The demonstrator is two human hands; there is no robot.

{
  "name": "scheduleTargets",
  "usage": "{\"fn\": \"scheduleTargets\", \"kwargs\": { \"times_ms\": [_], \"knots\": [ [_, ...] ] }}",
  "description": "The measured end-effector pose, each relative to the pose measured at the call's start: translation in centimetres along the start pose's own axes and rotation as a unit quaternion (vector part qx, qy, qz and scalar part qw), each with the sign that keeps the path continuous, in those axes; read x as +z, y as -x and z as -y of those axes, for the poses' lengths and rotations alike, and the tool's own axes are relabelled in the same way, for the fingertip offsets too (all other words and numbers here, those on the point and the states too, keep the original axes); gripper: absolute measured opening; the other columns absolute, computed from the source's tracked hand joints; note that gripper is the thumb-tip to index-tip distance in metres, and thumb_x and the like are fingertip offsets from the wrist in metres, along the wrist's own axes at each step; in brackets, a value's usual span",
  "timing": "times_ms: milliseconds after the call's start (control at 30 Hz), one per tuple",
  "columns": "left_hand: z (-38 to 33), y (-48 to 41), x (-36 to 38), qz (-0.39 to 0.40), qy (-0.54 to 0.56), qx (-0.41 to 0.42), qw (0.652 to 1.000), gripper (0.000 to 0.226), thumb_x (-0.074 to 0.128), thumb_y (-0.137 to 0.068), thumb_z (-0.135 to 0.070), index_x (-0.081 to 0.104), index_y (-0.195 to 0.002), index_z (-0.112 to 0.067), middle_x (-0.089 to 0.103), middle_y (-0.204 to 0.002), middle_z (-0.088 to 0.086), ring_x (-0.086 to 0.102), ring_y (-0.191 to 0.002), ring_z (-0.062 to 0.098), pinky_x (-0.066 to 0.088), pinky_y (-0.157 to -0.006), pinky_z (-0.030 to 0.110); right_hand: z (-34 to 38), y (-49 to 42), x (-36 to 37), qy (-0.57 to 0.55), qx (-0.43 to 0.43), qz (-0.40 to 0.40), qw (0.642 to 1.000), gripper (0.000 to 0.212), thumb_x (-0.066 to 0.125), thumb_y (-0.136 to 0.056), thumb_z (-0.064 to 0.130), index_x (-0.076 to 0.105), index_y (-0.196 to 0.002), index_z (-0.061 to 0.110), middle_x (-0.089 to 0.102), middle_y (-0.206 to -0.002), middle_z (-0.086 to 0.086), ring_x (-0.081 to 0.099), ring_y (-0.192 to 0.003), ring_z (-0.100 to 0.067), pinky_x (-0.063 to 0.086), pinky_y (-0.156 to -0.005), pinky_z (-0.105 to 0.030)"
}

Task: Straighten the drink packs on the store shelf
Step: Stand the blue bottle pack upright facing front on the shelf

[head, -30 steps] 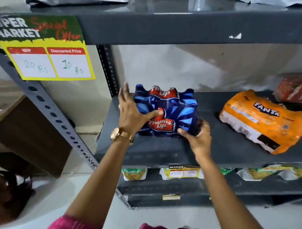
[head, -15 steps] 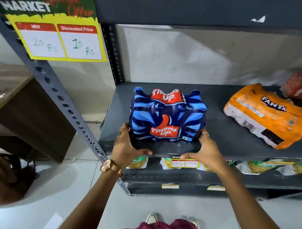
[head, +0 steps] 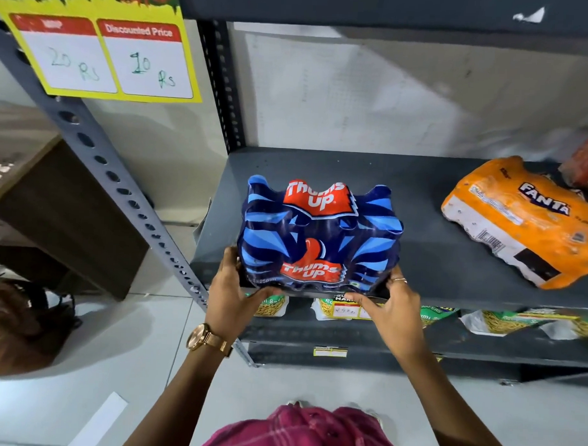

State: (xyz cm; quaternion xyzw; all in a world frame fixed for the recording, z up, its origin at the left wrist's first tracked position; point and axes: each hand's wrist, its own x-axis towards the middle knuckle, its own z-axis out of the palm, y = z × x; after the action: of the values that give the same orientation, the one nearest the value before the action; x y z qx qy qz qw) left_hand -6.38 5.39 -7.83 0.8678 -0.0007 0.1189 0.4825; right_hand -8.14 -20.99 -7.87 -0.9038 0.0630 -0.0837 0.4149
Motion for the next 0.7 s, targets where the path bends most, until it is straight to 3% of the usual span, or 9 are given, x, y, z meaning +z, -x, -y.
{"fn": "scheduleTargets", "kwargs": {
  "times_ms": [100,267,300,367,433,500,567,633,700],
  "knots": [
    [0.2,0.5,0.7,-0.016,0.012,-0.007,1.000,0.075,0.087,-0.062,-0.027,0.041,-0.120,-0.021,0.054,-0.106,-0.029,0.055,-0.092,-0.023,0.041,-0.073,-0.005,0.2,0.1,-0.1,-0.004,0.002,0.004,1.000,0.065,0.085,-0.067,0.032,0.052,-0.119,0.012,0.074,-0.109,-0.005,0.071,-0.098,-0.022,0.048,-0.077,-0.017],
    [-0.1,1.2,1.8,-0.053,0.005,-0.021,0.998,0.071,0.085,-0.067,-0.019,0.040,-0.122,-0.012,0.063,-0.114,-0.002,0.063,-0.095,0.011,0.044,-0.073,-0.001,0.6,-0.3,-0.4,-0.025,0.010,0.025,0.999,0.063,0.085,-0.069,0.025,0.051,-0.120,0.009,0.072,-0.112,-0.008,0.070,-0.102,-0.027,0.050,-0.080,-0.022],
    [-0.4,1.3,1.9,-0.061,0.001,-0.028,0.998,0.071,0.084,-0.068,-0.017,0.039,-0.123,-0.012,0.064,-0.117,0.003,0.063,-0.099,0.015,0.047,-0.077,0.005,0.7,-0.3,-0.4,-0.033,0.012,0.028,0.999,0.064,0.085,-0.069,0.025,0.050,-0.121,0.009,0.072,-0.112,-0.008,0.069,-0.103,-0.028,0.051,-0.081,-0.024],
    [-1.3,1.3,2.1,-0.065,-0.002,-0.037,0.997,0.073,0.082,-0.071,-0.011,0.037,-0.128,-0.011,0.061,-0.124,0.009,0.060,-0.107,0.020,0.055,-0.087,0.029,1.2,-0.4,-0.8,-0.046,0.015,0.036,0.998,0.067,0.086,-0.067,0.027,0.050,-0.122,0.011,0.072,-0.112,-0.007,0.068,-0.104,-0.029,0.053,-0.085,-0.030],
    [-2.5,1.7,2.6,-0.077,0.007,-0.035,0.996,0.085,0.080,-0.072,-0.006,0.029,-0.139,-0.007,0.050,-0.137,0.016,0.051,-0.123,0.027,0.047,-0.102,0.048,1.4,-0.4,-1.4,-0.063,0.010,0.056,0.996,0.073,0.088,-0.064,0.029,0.050,-0.124,0.012,0.071,-0.116,-0.006,0.066,-0.109,-0.028,0.055,-0.092,-0.037],
    [-3.5,2.8,3.5,-0.140,-0.014,-0.020,0.990,0.104,0.082,-0.071,-0.011,0.012,-0.147,0.000,0.024,-0.154,0.023,0.025,-0.143,0.034,0.023,-0.118,0.049,0.8,-0.3,-2.6,-0.119,-0.007,0.064,0.991,0.083,0.090,-0.060,0.031,0.049,-0.130,0.014,0.066,-0.126,-0.004,0.062,-0.117,-0.022,0.051,-0.099,-0.036],
    [-5.4,4.5,4.9,-0.231,-0.067,0.040,0.970,0.114,0.083,-0.069,-0.026,0.006,-0.147,0.004,0.006,-0.155,0.030,0.006,-0.147,0.039,0.007,-0.120,0.050,-0.6,-0.3,-5.3,-0.169,-0.025,0.008,0.985,0.083,0.087,-0.062,0.039,0.049,-0.134,0.022,0.061,-0.131,0.002,0.057,-0.120,-0.009,0.047,-0.101,-0.023],
    [-8.2,5.9,7.0,-0.287,-0.106,0.137,0.942,0.110,0.079,-0.068,-0.035,0.008,-0.145,0.000,0.009,-0.149,0.038,0.008,-0.144,0.046,0.007,-0.116,0.061,-2.3,-0.7,-8.9,-0.199,-0.044,-0.131,0.970,0.063,0.080,-0.070,0.047,0.055,-0.126,0.031,0.062,-0.119,0.003,0.059,-0.106,-0.005,0.047,-0.090,-0.017],
    [-11.9,6.0,10.0,-0.288,-0.130,0.239,0.918,0.097,0.076,-0.072,-0.036,0.016,-0.143,-0.010,0.019,-0.145,0.038,0.017,-0.139,0.050,0.010,-0.114,0.064,-4.8,-1.6,-13.5,-0.240,-0.048,-0.273,0.930,0.043,0.076,-0.076,0.048,0.057,-0.113,0.036,0.060,-0.105,-0.004,0.057,-0.090,-0.007,0.046,-0.078,-0.018]
  ]
}}
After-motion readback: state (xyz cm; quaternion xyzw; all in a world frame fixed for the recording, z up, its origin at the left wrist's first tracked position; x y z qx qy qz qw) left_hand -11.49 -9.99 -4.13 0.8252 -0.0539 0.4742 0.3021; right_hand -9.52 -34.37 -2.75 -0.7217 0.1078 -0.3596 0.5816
